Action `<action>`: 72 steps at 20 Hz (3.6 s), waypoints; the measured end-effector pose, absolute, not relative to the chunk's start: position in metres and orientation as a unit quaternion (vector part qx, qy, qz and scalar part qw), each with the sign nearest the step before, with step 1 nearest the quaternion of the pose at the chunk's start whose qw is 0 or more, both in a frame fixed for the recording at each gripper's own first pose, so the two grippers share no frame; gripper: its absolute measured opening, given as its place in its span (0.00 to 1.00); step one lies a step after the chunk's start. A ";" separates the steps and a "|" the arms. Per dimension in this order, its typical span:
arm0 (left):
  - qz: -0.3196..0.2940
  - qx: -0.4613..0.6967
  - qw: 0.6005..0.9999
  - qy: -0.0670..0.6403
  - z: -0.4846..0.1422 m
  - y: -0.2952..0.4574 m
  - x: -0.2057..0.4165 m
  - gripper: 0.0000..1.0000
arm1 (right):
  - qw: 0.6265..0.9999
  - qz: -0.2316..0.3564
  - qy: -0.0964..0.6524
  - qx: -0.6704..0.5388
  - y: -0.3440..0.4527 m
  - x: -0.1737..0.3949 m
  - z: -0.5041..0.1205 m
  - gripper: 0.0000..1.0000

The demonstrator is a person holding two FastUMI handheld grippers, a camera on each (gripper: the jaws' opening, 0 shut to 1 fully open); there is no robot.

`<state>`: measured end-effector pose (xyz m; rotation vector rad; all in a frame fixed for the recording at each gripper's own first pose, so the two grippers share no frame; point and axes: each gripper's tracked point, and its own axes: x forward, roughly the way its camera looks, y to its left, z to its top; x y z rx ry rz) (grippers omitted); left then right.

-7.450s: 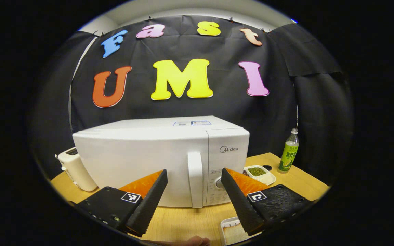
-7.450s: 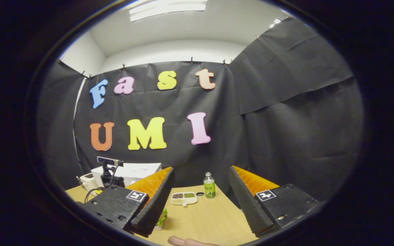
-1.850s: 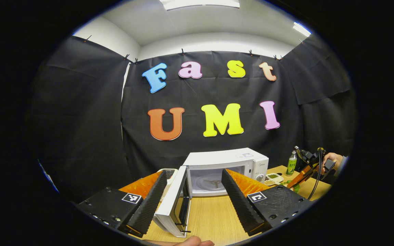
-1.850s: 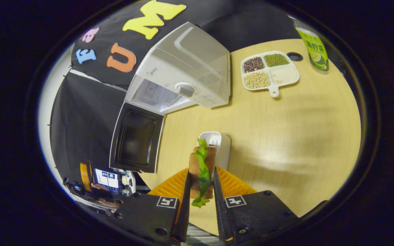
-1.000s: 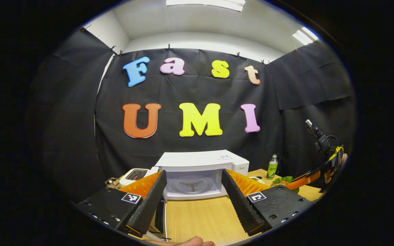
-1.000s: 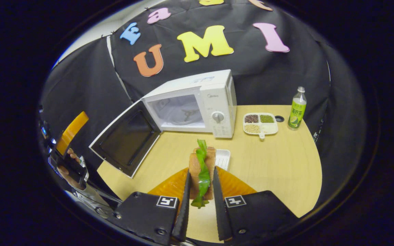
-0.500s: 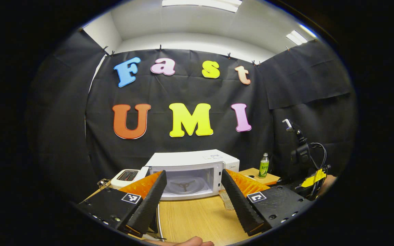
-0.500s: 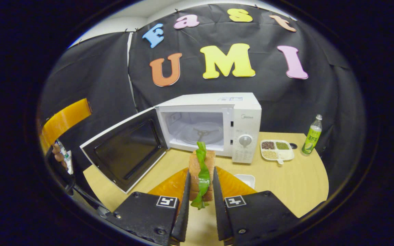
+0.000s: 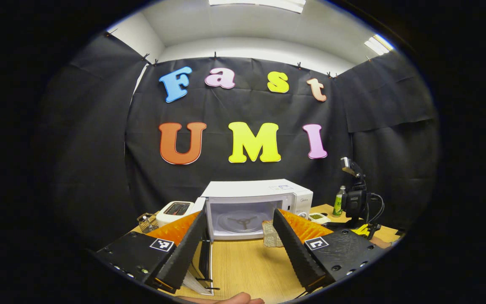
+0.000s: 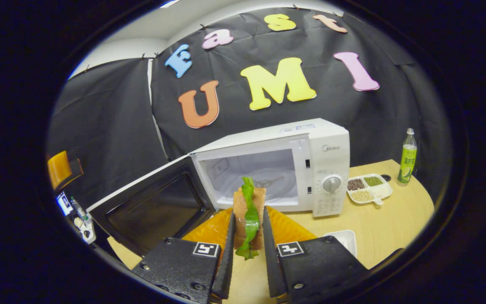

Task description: Open the microwave oven with the left hand, put the food in, and close the microwave oven.

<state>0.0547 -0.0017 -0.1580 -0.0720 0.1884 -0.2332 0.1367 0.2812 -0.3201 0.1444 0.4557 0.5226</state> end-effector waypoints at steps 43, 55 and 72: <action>0.041 -0.030 0.992 0.117 -0.166 0.152 -0.025 0.96 | 0.992 0.119 0.038 0.000 0.357 0.278 -0.389 0.93; 0.047 0.014 0.991 0.123 -0.234 0.200 -0.007 0.69 | 0.983 0.171 0.062 0.006 0.253 0.149 -0.271 0.92; -0.068 -0.051 0.985 0.153 -0.334 0.153 0.046 0.00 | 0.996 0.060 0.062 -0.019 0.076 0.050 -0.138 0.92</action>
